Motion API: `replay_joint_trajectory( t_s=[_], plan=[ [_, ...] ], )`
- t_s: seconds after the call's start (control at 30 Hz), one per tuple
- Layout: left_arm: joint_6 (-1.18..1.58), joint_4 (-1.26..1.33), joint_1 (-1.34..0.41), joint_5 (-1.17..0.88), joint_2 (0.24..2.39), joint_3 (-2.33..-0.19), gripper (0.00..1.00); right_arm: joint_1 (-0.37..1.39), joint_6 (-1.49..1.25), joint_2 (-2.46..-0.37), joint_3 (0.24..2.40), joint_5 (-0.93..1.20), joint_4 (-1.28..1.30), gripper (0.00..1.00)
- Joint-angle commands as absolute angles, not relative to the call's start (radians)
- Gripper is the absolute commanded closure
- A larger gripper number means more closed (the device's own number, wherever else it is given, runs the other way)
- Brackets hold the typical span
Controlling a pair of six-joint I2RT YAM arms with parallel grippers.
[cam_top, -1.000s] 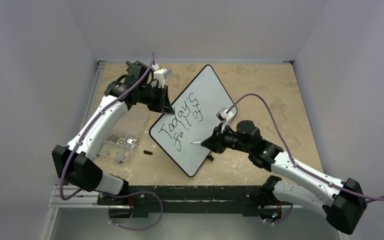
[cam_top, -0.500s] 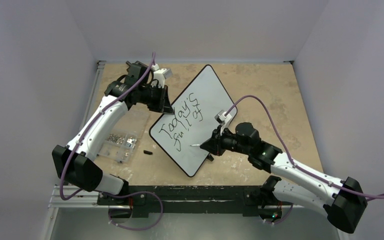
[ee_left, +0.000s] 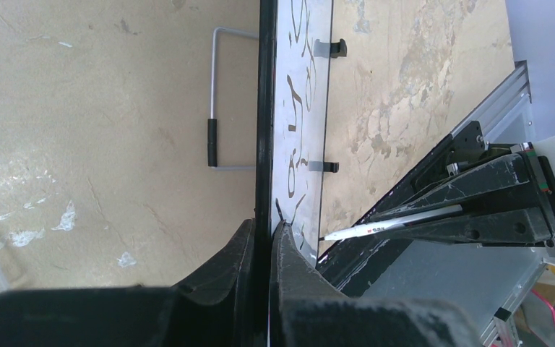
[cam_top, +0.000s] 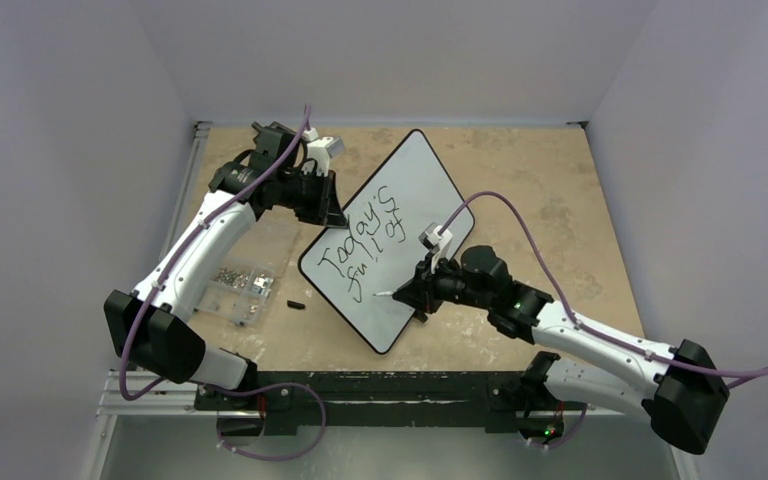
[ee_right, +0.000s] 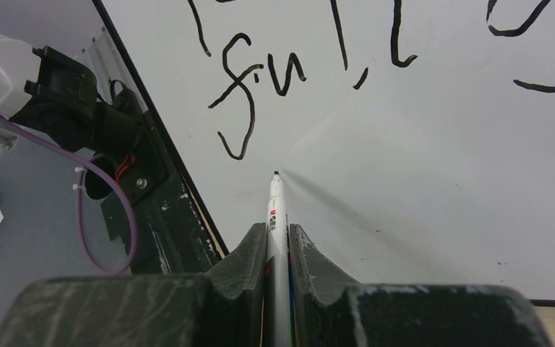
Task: Write a sentence on the whiteboard
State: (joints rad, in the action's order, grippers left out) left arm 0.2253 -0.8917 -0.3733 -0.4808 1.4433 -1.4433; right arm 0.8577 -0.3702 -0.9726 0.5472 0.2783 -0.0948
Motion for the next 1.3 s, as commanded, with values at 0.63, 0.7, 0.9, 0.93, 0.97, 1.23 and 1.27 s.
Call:
replay_joint_trajectory(
  t_s=[0.63,0.7,0.9,0.93,0.97,1.23,1.27],
  plan=[
    [0.189,-0.872,-0.342,-0.273,1.433,-1.454,1.0,0.866,-0.342,-1.02,0.574,0.187,-0.158,1.0],
    [0.188,-0.873,-0.341,-0.273,1.433,-1.454,1.0,0.865,-0.344,-1.015,0.564,0.186,-0.148,1.0],
    [0.189,-0.873,-0.341,-0.273,1.434,-1.456,1.0,0.865,-0.358,-0.985,0.525,0.175,-0.109,1.0],
    [0.189,-0.873,-0.342,-0.274,1.434,-1.456,1.0,0.865,-0.363,-0.979,0.519,0.174,-0.104,1.0],
    [0.188,-0.873,-0.342,-0.275,1.433,-1.456,1.0,0.866,-0.37,-0.974,0.513,0.172,-0.099,1.0],
    [0.189,-0.873,-0.342,-0.274,1.431,-1.456,1.0,0.865,-0.441,-0.933,0.455,0.169,-0.081,1.0],
    [0.189,-0.873,-0.341,-0.275,1.431,-1.455,1.0,0.865,-0.448,-0.932,0.448,0.169,-0.08,1.0]
  ],
)
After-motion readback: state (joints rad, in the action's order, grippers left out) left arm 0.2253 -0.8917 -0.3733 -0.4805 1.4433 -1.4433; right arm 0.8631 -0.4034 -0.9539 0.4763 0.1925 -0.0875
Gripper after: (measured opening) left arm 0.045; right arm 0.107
